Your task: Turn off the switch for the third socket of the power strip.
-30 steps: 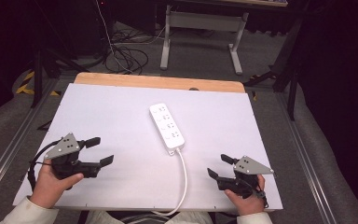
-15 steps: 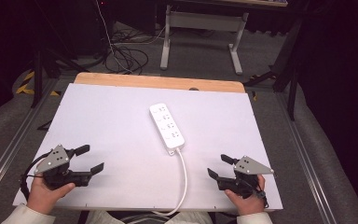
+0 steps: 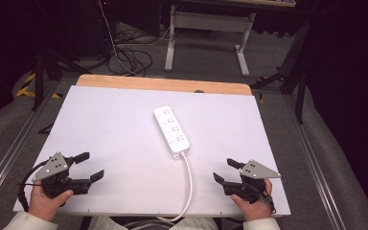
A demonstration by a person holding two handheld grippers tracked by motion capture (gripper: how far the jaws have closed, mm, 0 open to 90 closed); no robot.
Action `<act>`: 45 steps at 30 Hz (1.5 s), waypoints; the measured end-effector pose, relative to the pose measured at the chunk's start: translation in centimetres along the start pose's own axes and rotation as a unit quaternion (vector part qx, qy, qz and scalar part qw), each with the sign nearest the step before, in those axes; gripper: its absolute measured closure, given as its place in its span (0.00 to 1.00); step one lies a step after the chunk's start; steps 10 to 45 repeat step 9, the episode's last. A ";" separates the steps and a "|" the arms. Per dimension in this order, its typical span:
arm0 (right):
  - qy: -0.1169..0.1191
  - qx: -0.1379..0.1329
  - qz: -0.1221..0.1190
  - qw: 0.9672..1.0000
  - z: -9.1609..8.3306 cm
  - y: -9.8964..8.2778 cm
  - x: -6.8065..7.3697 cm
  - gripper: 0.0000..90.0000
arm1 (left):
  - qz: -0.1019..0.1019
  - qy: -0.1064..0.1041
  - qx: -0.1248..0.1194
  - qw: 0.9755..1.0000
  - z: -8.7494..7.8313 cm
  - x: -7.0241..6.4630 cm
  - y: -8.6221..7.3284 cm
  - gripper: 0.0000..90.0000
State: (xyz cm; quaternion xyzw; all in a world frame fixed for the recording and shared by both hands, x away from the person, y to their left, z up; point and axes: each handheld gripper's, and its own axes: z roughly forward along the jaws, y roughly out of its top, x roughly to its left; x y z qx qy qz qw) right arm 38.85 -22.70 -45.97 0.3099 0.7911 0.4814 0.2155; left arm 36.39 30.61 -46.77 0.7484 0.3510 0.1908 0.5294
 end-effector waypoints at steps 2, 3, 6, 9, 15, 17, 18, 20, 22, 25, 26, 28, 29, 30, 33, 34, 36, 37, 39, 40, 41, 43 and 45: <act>-0.001 0.000 -0.001 1.000 0.0 0.0 0.0 0.32 | -0.012 0.002 -0.004 1.000 0.0 0.1 0.0 0.18; -0.001 0.000 -0.001 1.000 0.0 0.0 0.0 0.32 | -0.015 0.000 -0.001 1.000 -0.1 0.2 0.0 0.18; -0.001 0.002 -0.001 1.000 0.1 0.0 0.1 0.32 | -0.021 0.007 0.000 1.000 -0.3 0.4 0.0 0.18; -0.001 0.003 -0.002 1.000 0.1 0.0 0.1 0.32 | -0.027 0.007 0.001 1.000 -0.4 0.6 0.0 0.18; -0.001 0.003 -0.002 1.000 0.1 0.0 0.1 0.32 | -0.027 0.007 0.001 1.000 -0.4 0.6 0.0 0.18; -0.001 0.003 -0.002 1.000 0.1 0.0 0.1 0.32 | -0.027 0.007 0.001 1.000 -0.4 0.6 0.0 0.18; -0.001 0.003 -0.002 1.000 0.1 0.0 0.1 0.32 | -0.027 0.007 0.001 1.000 -0.4 0.6 0.0 0.18; -0.001 0.003 -0.002 1.000 0.1 0.0 0.1 0.32 | -0.027 0.007 0.001 1.000 -0.4 0.6 0.0 0.18; -0.001 0.003 -0.002 1.000 0.1 0.0 0.1 0.32 | -0.027 0.007 0.001 1.000 -0.4 0.6 0.0 0.18; -0.001 0.003 -0.002 1.000 0.1 0.0 0.1 0.32 | -0.027 0.007 0.001 1.000 -0.4 0.6 0.0 0.18; -0.001 0.003 -0.002 1.000 0.1 0.0 0.1 0.32 | -0.027 0.007 0.001 1.000 -0.4 0.6 0.0 0.18; -0.001 0.003 -0.002 1.000 0.1 0.0 0.1 0.32 | -0.027 0.007 0.001 1.000 -0.4 0.6 0.0 0.18; -0.001 0.003 -0.002 1.000 0.1 0.0 0.1 0.32 | -0.027 0.007 0.001 1.000 -0.4 0.6 0.0 0.18; -0.001 0.003 -0.002 1.000 0.1 0.0 0.1 0.32 | -0.027 0.007 0.001 1.000 -0.4 0.6 0.0 0.18; -0.001 0.003 -0.002 1.000 0.1 0.0 0.1 0.32 | -0.027 0.007 0.001 1.000 -0.4 0.6 0.0 0.18; -0.001 0.003 -0.002 1.000 0.1 0.0 0.1 0.32 | -0.027 0.007 0.001 1.000 -0.4 0.6 0.0 0.18; -0.001 0.003 -0.002 1.000 0.1 0.0 0.1 0.32 | -0.027 0.007 0.001 1.000 -0.4 0.6 0.0 0.18; -0.001 0.003 -0.002 1.000 0.1 0.0 0.1 0.32 | -0.027 0.007 0.001 1.000 -0.4 0.6 0.0 0.18; -0.001 0.003 -0.002 1.000 0.1 0.0 0.1 0.32 | -0.027 0.007 0.001 1.000 -0.4 0.6 0.0 0.18; -0.001 0.003 -0.002 1.000 0.1 0.0 0.1 0.32 | -0.027 0.007 0.001 1.000 -0.4 0.6 0.0 0.18; -0.001 0.003 -0.002 1.000 0.1 0.0 0.1 0.32 | -0.027 0.007 0.001 1.000 -0.4 0.6 0.0 0.18; -0.001 0.003 -0.002 1.000 0.1 0.0 0.1 0.32 | -0.027 0.007 0.001 1.000 -0.4 0.6 0.0 0.18; -0.001 0.003 -0.002 1.000 0.1 0.0 0.1 0.32 | -0.027 0.007 0.001 1.000 -0.4 0.6 0.0 0.18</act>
